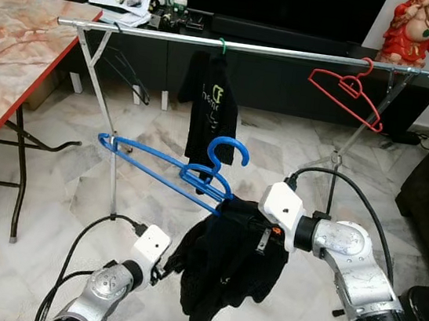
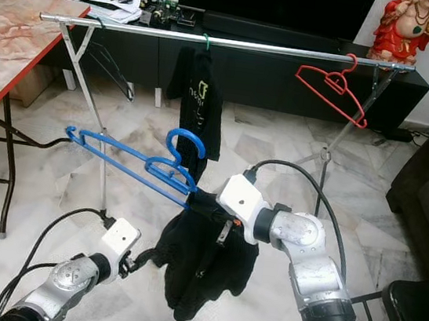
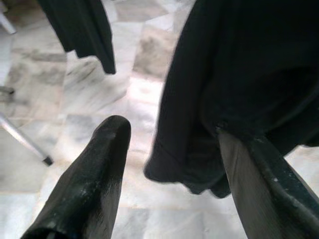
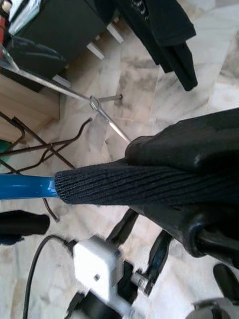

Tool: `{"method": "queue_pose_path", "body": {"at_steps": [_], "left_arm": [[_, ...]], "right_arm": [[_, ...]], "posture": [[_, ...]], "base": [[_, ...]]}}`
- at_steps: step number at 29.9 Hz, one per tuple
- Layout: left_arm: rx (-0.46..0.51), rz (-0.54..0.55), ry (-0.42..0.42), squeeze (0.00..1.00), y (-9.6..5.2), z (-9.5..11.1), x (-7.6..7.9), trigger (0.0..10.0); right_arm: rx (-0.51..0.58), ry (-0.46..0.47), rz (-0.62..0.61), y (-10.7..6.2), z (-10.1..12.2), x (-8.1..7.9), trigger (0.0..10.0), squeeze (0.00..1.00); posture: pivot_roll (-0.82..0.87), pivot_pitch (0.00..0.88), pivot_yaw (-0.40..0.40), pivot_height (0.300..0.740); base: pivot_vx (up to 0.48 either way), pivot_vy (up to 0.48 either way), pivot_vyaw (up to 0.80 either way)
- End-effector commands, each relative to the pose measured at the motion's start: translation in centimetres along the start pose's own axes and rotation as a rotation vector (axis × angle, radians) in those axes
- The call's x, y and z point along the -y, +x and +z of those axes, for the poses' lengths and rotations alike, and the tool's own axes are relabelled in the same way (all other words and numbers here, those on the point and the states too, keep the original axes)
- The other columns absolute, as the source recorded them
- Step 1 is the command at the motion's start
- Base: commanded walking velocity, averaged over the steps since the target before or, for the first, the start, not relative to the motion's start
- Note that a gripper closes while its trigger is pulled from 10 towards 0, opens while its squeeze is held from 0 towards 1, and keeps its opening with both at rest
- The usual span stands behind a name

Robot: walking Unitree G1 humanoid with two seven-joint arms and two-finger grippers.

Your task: Hang hanger

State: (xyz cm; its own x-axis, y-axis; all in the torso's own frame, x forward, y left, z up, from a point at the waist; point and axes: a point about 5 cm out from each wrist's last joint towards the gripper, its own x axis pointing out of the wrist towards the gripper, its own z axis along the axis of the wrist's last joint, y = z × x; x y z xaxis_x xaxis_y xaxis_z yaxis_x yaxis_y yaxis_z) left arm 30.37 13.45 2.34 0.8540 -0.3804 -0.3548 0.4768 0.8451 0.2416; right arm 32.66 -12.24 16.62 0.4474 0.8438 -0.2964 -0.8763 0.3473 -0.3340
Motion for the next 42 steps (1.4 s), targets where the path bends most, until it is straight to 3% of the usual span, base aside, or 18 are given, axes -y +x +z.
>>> {"method": "queue_pose_path", "body": {"at_steps": [1,5,7,14,18,23,29,33,37,42], "left_arm": [[-0.014,-0.012,0.032,0.0,0.1,-0.3,0.5,10.0],[-0.018,-0.098,0.162,0.0,0.2,-0.3,1.4,10.0],[-0.002,-0.127,0.18,0.0,0.3,0.0,1.6,10.0],[0.061,-0.154,0.173,0.0,0.6,0.9,2.0,10.0],[0.072,-0.152,0.22,0.0,0.7,1.2,1.9,10.0],[0.079,-0.09,0.224,0.0,0.8,1.5,1.3,10.0],[0.103,-0.045,0.152,0.0,1.1,2.3,0.6,10.0],[0.152,-0.021,0.042,0.0,1.2,3.1,0.2,10.0],[0.234,-0.083,-0.087,0.0,1.3,4.1,0.6,10.0],[0.24,-0.173,-0.121,0.0,1.1,4.0,0.9,10.0]], "right_arm": [[0.032,-0.022,0.007,-0.1,1.1,-0.1,0.0,0.0],[0.051,-0.022,0.015,0.4,2.1,-0.6,0.0,0.0],[0.064,-0.02,0.023,0.7,2.6,-1.0,0.0,0.0],[0.082,-0.02,0.039,1.7,3.7,-1.9,0.0,0.0],[0.086,-0.006,0.035,2.4,4.2,-2.3,0.0,0.0],[0.085,0.012,0.028,3.1,4.6,-2.8,0.0,0.0],[0.081,0.03,0.017,3.8,4.8,-3.1,0.0,0.0],[0.083,0.06,-0.005,4.4,5.0,-3.3,0.0,0.0],[0.105,0.084,0.022,5.6,5.7,-4.4,0.0,0.0],[0.107,0.103,0.034,6.0,5.6,-4.9,0.0,0.0]], "posture": [[-0.06,0.103,-0.075,0.74],[-0.06,0.106,-0.077,0.74],[-0.05,0.106,-0.077,0.74],[-0.06,0.105,-0.078,0.74],[-0.05,0.105,-0.078,0.74],[-0.05,0.105,-0.078,0.74],[-0.05,0.106,-0.079,0.74],[-0.05,0.108,-0.079,0.74],[-0.05,0.107,-0.08,0.74],[-0.04,0.107,-0.079,0.74]], "base": [[0.0,0.0,0.0],[0.0,0.0,0.0],[0.0,0.0,0.0],[0.0,0.0,0.0],[0.0,0.0,0.0],[0.0,0.0,0.0],[0.0,0.0,0.0],[0.0,0.0,0.0],[0.0,0.0,0.0],[0.0,0.0,0.0]]}}
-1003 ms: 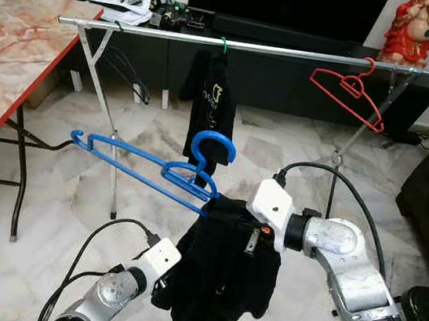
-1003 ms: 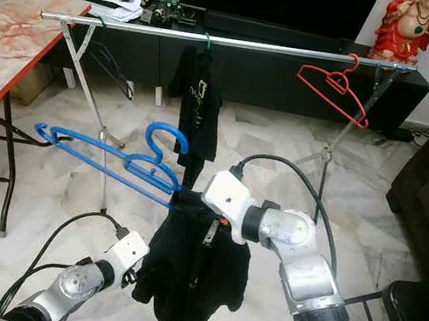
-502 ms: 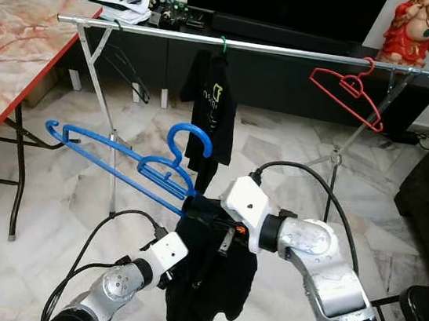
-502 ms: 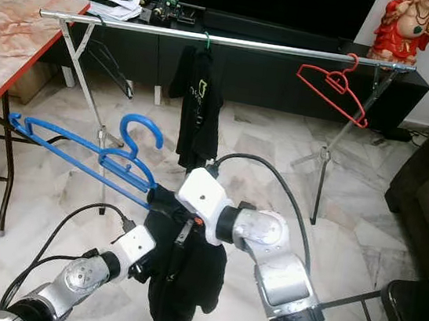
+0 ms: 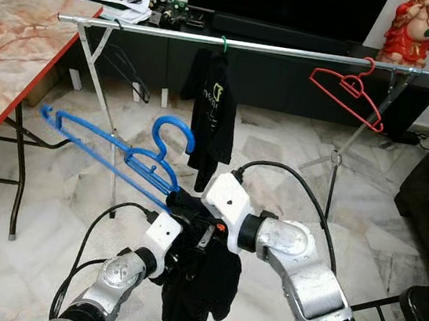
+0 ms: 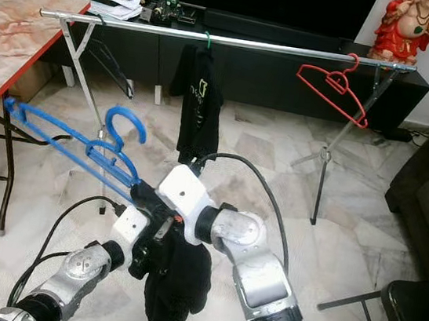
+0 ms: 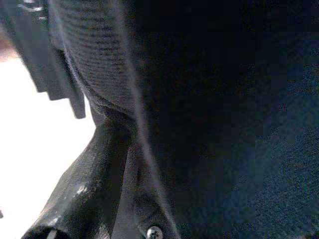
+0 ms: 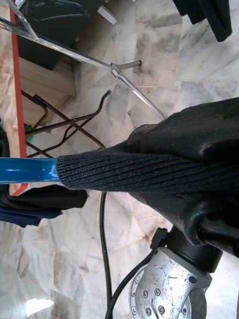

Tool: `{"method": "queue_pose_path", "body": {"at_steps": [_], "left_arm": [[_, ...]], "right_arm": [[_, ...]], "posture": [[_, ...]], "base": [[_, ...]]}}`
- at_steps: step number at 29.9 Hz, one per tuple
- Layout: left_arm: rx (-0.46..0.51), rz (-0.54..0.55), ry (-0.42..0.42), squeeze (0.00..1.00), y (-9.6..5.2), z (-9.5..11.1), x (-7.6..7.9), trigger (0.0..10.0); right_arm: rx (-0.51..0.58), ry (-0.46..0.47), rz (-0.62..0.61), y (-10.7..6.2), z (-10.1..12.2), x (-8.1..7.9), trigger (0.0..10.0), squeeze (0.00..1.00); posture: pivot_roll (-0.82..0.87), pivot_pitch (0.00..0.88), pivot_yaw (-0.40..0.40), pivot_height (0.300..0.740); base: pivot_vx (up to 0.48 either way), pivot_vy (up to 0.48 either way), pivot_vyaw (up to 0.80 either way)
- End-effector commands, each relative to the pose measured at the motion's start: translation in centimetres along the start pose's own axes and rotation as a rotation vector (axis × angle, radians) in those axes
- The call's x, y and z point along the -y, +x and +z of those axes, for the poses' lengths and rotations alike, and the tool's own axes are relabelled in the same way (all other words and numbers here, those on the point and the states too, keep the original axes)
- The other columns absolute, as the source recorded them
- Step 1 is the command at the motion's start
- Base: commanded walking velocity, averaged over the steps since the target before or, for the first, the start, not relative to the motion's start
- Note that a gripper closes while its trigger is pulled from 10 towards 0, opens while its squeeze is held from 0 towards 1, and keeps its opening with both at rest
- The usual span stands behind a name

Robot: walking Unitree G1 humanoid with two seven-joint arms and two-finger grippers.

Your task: Hang hanger

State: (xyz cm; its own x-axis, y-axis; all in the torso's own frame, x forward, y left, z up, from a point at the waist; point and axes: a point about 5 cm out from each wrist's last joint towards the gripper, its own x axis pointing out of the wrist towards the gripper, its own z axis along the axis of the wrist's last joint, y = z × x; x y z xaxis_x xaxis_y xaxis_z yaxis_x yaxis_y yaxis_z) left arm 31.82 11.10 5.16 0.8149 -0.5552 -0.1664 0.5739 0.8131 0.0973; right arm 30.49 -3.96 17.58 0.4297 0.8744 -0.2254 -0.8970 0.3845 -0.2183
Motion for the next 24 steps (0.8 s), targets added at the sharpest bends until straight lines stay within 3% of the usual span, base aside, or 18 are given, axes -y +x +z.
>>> {"method": "queue_pose_path", "body": {"at_steps": [1,4,7,9,10,11,15,17,19,24], "left_arm": [[0.004,-0.077,-0.023,0.0,-0.1,0.1,0.4,10.0],[-0.003,-0.118,-0.044,0.0,-0.1,0.0,0.6,10.0],[-0.076,-0.184,-0.072,0.0,-0.3,-0.9,0.9,10.0],[-0.19,-0.146,0.029,0.0,-0.5,-2.0,0.6,10.0],[-0.3,-0.104,0.127,0.0,-1.0,-3.3,0.3,10.0],[-0.338,-0.051,0.137,0.0,-1.2,-3.7,0.0,10.0],[-0.364,0.084,0.103,0.0,-1.3,-3.9,-0.9,10.0],[-0.422,0.186,0.153,0.0,-1.8,-4.2,-2.2,10.0],[-0.429,0.199,0.161,0.0,-1.9,-4.3,-2.4,10.0],[-0.437,0.313,0.288,0.0,-2.4,-3.9,-4.0,10.0]], "right_arm": [[0.03,-0.007,0.029,0.4,0.9,-0.6,0.0,0.0],[0.034,0.004,0.029,0.4,0.9,-0.6,0.0,0.0],[0.038,0.01,0.036,0.4,1.0,-0.7,0.0,0.0],[0.04,0.011,0.037,0.4,1.0,-0.7,0.0,0.0],[0.044,0.013,0.036,0.4,1.1,-0.7,0.0,0.0],[0.045,0.012,0.036,0.4,1.1,-0.7,0.0,0.0],[0.043,0.009,0.027,0.1,1.1,-0.4,0.0,0.0],[0.035,0.003,0.012,-0.3,1.0,0.1,0.0,0.0],[0.033,0.003,0.01,-0.3,1.0,0.1,0.0,0.0],[0.017,-0.009,-0.009,-0.9,0.7,0.8,0.0,0.0]], "posture": [[-0.05,0.108,-0.081,0.74],[-0.05,0.108,-0.082,0.74],[-0.04,0.107,-0.082,0.74],[-0.04,0.107,-0.082,0.74],[-0.05,0.107,-0.082,0.74],[-0.05,0.107,-0.082,0.74],[-0.05,0.108,-0.082,0.74],[-0.05,0.106,-0.083,0.74],[-0.05,0.106,-0.083,0.74],[-0.04,0.102,-0.084,0.74]], "base": [[0.0,0.0,0.0],[0.0,0.0,0.0],[0.0,0.0,0.0],[0.0,0.0,0.0],[0.0,0.0,0.0],[0.0,0.0,0.0],[0.0,0.0,0.0],[0.0,0.0,0.0],[0.0,0.0,0.0],[0.0,0.0,0.0]]}}
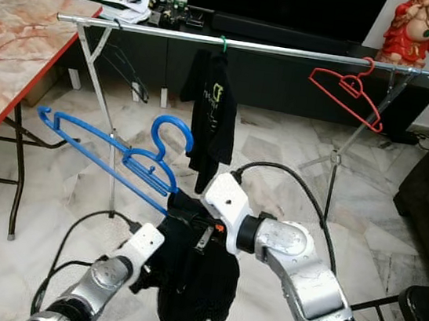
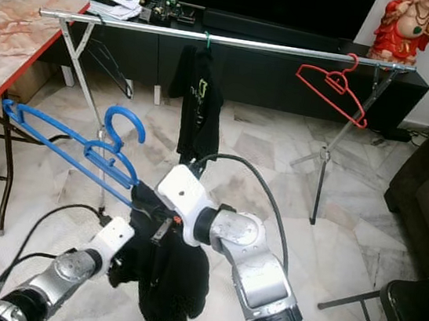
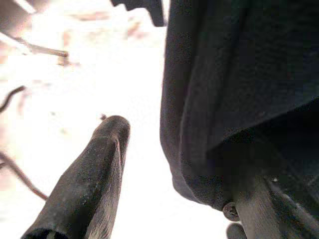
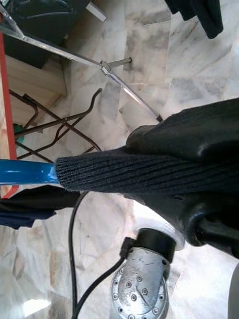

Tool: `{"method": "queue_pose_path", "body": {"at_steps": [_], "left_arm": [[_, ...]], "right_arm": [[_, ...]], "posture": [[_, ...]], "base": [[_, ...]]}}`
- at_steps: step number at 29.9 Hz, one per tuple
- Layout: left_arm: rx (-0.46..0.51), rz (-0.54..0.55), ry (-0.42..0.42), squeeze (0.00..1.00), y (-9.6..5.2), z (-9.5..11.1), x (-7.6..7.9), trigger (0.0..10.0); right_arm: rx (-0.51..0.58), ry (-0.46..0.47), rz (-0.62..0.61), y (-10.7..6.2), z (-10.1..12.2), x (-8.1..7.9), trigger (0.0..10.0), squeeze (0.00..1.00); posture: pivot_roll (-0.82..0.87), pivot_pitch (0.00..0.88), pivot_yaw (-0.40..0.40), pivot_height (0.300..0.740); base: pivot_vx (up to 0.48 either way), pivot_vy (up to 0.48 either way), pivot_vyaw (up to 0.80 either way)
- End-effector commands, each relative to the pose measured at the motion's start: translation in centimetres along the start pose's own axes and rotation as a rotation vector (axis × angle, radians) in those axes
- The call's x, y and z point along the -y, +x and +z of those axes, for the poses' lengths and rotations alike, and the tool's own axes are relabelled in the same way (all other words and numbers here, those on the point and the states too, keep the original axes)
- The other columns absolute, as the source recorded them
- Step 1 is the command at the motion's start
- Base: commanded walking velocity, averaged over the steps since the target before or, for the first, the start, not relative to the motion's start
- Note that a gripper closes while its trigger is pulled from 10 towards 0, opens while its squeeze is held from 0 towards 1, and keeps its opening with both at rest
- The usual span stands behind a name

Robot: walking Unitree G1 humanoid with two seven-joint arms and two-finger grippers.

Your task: Hang hanger

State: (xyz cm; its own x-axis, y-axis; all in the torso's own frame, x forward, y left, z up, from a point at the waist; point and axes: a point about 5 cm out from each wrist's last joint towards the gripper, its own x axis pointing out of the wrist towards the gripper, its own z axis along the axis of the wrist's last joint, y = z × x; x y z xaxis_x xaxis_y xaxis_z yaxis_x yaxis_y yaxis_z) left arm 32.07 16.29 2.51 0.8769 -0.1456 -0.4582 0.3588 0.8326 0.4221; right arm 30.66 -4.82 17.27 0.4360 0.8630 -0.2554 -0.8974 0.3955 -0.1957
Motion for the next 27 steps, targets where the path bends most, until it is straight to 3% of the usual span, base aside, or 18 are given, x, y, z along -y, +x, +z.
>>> {"method": "queue_pose_path", "body": {"at_steps": [1,8,9,10,19,27], "left_arm": [[-0.019,0.017,0.051,0.0,0.0,-0.4,0.1,10.0],[-0.007,0.015,0.029,0.0,-0.1,-0.3,0.6,10.0],[-0.002,0.012,0.024,0.0,-0.1,-0.3,0.7,6.9],[0.004,0.013,0.016,0.0,-0.1,-0.2,0.8,0.0],[0.05,-0.001,-0.004,0.0,0.0,0.3,1.0,0.0],[0.039,-0.107,-0.054,0.0,-0.1,-0.1,2.4,0.0]], "right_arm": [[0.048,-0.035,-0.005,-0.4,1.3,0.4,0.0,0.0],[0.047,-0.039,-0.005,-0.4,1.2,0.4,0.0,0.0],[0.047,-0.04,-0.005,-0.5,1.2,0.4,0.0,0.0],[0.047,-0.04,-0.005,-0.5,1.2,0.4,0.0,0.0],[0.042,-0.041,-0.014,-0.7,1.1,0.7,0.0,0.0],[0.045,-0.04,-0.023,-0.9,1.2,1.0,0.0,0.0]], "posture": [[-0.04,0.102,-0.084,0.74],[-0.05,0.1,-0.083,0.74],[-0.05,0.1,-0.083,0.74],[-0.05,0.1,-0.082,0.74],[-0.05,0.099,-0.083,0.74],[-0.05,0.1,-0.083,0.74]], "base": [[0.0,0.0,0.0],[0.0,0.0,0.0],[0.0,0.0,0.0],[0.0,0.0,0.0],[0.0,0.0,0.0],[0.0,0.0,0.0]]}}
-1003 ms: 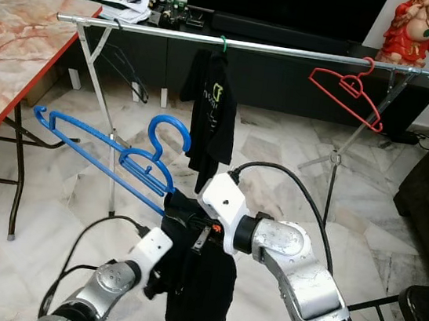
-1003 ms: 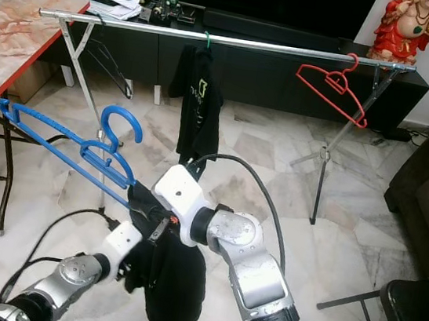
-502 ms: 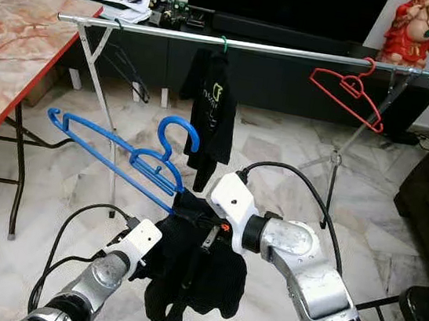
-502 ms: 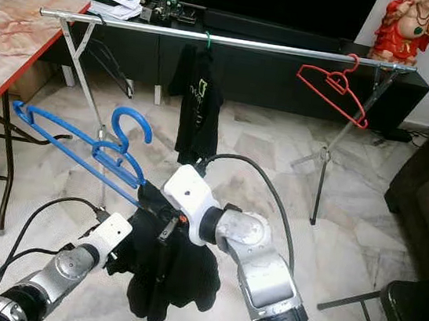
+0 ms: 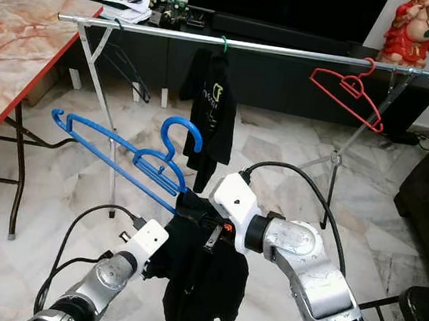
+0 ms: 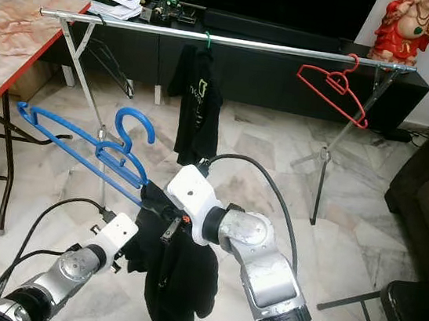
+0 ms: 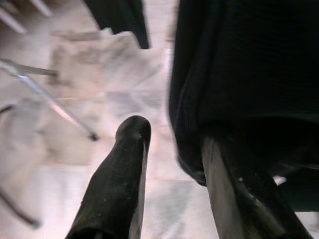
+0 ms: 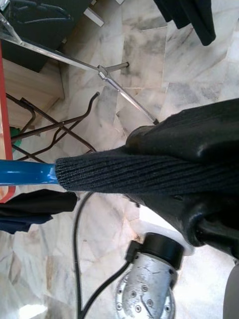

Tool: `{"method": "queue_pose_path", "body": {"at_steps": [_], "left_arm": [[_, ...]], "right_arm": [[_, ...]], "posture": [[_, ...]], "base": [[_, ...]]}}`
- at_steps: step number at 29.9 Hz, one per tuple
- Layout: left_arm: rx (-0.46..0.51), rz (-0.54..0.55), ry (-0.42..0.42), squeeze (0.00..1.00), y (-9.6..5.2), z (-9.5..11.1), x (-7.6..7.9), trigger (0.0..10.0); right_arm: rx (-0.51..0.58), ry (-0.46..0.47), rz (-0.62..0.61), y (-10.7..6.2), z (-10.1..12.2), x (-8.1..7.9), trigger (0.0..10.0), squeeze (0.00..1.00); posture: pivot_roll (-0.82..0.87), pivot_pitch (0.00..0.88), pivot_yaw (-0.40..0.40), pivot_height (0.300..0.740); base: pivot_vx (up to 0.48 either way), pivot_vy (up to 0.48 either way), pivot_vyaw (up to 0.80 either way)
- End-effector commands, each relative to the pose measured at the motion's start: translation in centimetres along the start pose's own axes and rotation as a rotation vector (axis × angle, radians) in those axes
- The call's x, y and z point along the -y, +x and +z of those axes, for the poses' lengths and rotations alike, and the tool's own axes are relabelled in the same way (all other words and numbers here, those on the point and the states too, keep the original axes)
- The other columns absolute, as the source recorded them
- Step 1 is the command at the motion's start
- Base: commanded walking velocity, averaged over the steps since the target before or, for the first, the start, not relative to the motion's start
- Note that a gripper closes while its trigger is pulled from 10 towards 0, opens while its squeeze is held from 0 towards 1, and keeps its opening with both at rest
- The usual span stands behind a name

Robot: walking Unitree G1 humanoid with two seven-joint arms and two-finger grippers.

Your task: Hang hanger

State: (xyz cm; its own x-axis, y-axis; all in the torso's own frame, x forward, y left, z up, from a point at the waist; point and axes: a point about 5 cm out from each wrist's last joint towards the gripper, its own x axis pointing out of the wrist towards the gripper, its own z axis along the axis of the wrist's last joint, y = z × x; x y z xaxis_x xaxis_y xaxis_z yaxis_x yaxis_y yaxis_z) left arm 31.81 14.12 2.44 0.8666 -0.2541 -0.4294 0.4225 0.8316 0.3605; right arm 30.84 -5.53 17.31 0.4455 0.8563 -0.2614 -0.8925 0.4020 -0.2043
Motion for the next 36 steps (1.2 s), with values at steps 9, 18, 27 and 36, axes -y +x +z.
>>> {"method": "queue_pose_path", "body": {"at_steps": [9,18,27,36], "left_arm": [[-0.023,-0.21,-0.098,0.0,-0.3,-1.0,2.5,10.0],[-0.004,-0.068,-0.098,1.0,0.0,-0.3,0.8,10.0],[-0.028,0.066,-0.029,1.0,-0.3,-0.7,-0.8,10.0],[0.008,-0.149,-0.057,1.0,-0.2,-0.4,1.7,10.0]], "right_arm": [[0.062,-0.037,-0.011,-0.5,1.6,0.6,0.0,0.0],[0.063,-0.04,-0.009,-0.6,1.6,0.7,0.0,0.0],[0.065,-0.04,-0.005,-0.5,1.6,0.6,0.0,0.0],[0.067,-0.041,-0.006,-0.5,1.7,0.6,0.0,0.0]], "posture": [[-0.05,0.103,-0.085,0.74],[-0.05,0.102,-0.086,0.74],[-0.05,0.103,-0.087,0.74],[-0.05,0.103,-0.088,0.74]], "base": [[0.0,0.0,0.0],[0.0,0.0,0.0],[0.0,0.0,0.0],[0.0,0.0,0.0]]}}
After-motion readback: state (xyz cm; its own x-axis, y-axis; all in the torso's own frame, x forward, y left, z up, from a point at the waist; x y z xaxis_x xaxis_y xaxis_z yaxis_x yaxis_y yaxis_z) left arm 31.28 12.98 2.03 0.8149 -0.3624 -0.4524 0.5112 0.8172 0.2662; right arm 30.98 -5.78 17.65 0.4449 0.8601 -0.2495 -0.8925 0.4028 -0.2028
